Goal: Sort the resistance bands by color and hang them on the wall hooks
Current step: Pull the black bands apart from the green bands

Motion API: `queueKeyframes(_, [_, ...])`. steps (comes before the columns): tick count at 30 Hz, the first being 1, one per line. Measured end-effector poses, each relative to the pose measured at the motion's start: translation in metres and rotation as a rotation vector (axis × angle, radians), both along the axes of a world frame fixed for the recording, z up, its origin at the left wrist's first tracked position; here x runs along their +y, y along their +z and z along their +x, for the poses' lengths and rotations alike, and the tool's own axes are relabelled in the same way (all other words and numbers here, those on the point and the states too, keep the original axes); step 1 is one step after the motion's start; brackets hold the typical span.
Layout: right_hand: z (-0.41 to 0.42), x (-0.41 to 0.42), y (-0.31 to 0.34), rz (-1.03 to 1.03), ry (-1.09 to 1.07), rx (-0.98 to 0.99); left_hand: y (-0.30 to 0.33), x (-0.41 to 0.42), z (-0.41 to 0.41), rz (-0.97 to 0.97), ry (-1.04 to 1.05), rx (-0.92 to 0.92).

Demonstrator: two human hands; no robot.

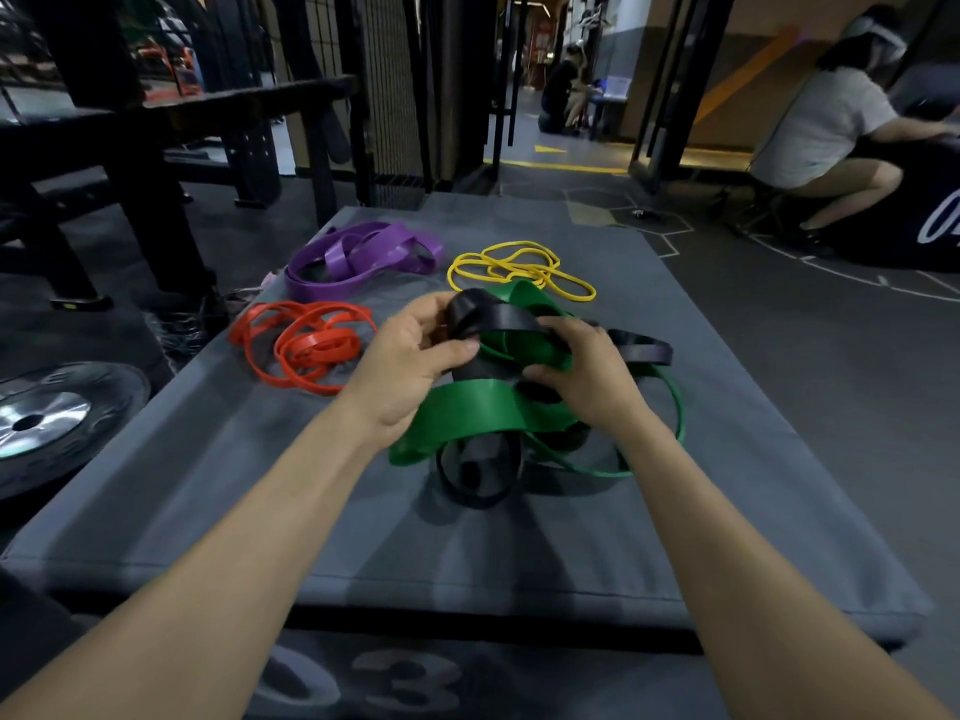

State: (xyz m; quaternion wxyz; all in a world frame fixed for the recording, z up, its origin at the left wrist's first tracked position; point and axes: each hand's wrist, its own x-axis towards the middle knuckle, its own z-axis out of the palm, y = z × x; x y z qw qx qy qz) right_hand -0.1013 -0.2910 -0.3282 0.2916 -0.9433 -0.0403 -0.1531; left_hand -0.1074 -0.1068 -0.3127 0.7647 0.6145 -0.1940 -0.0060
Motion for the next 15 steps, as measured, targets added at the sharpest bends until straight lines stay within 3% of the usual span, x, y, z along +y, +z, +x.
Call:
queueKeyframes(2, [0.000,-0.003,-0.010,-0.106,-0.045,0.066,0.002,-0.001,-0.003,-0.082,-0.006,0.034])
queueKeyframes(6, [-0.001,-0.015,-0.019,-0.341,-0.303,-0.117,0.001,-0.003,0.000,-0.208,0.059,0.120])
queueKeyframes(8, [-0.001,-0.022,-0.017,-0.227,-0.406,-0.149,-0.002,-0.002,0.005,-0.207,0.116,0.166])
queueKeyframes(10, [0.000,-0.023,-0.012,-0.075,-0.423,-0.160,-0.011,-0.002,0.008,-0.084,0.175,0.215])
queueKeyframes(13, [-0.002,-0.013,0.003,0.045,-0.360,-0.325,-0.028,-0.005,0.010,0.129,0.200,0.218])
queueKeyframes(15, [-0.003,-0.001,0.014,0.095,-0.268,-0.436,-0.030,-0.007,0.009,0.165,0.202,0.195])
